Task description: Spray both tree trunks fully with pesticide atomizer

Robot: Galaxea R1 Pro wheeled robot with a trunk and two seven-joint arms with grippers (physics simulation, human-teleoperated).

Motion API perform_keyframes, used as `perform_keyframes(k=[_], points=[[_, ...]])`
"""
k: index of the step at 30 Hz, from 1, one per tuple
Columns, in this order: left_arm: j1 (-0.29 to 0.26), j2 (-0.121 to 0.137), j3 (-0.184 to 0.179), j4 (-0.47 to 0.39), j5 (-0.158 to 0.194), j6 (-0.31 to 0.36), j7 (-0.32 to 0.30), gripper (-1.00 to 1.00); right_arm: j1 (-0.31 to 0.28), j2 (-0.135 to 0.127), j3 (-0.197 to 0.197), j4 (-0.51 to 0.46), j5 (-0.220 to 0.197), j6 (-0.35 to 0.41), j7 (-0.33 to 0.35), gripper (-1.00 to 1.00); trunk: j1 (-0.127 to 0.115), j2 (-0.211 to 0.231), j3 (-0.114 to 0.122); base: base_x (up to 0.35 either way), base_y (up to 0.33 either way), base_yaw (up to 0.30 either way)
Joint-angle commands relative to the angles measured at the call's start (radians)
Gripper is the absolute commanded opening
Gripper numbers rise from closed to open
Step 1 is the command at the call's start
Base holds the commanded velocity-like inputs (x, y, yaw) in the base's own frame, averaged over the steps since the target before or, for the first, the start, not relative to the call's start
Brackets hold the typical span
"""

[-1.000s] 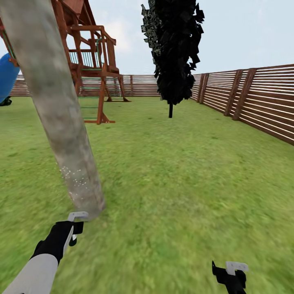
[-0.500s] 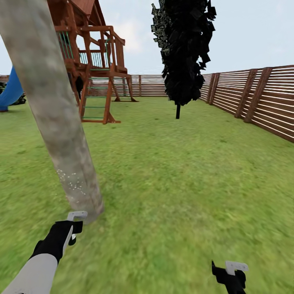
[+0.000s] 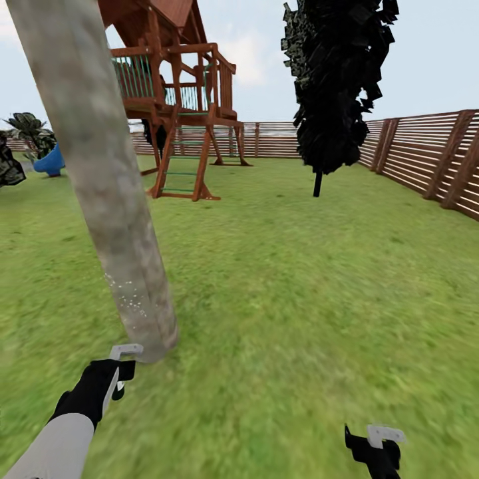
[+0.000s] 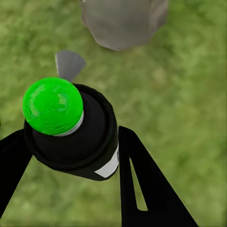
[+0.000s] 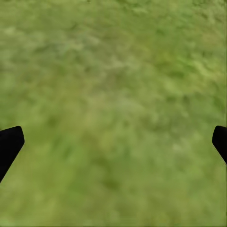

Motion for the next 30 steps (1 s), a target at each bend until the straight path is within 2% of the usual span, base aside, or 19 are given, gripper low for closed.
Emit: perform_keyframes(k=[1, 12, 23, 30], points=[[-0.001, -0.001, 0.003, -0.001, -0.007, 0.004, -0.004, -1.00, 0.000, 0.000, 0.009, -0.001, -0.005, -0.001, -0.005, 1.00, 0.000, 0.000, -0.001, 0.222, -0.210, 0.213], [-0.001, -0.001, 0.004, -0.004, -0.007, 0.004, -0.004, -1.00, 0.000, -0.001, 0.009, -0.001, -0.005, -0.001, -0.005, 1.00, 0.000, 0.000, -0.001, 0.144, -0.241, 0.015], [-0.001, -0.004, 0.004, -0.004, -0.007, 0.004, -0.004, -1.00, 0.000, 0.000, 0.009, -0.001, -0.005, -0.001, -0.005, 1.00, 0.000, 0.000, -0.001, 0.028, -0.269, 0.258], [-0.001, -0.003, 0.004, -0.003, -0.007, 0.004, -0.004, -1.00, 0.000, 0.000, 0.009, -0.001, -0.005, -0.001, -0.005, 1.00, 0.000, 0.000, -0.001, 0.080, -0.264, 0.021]])
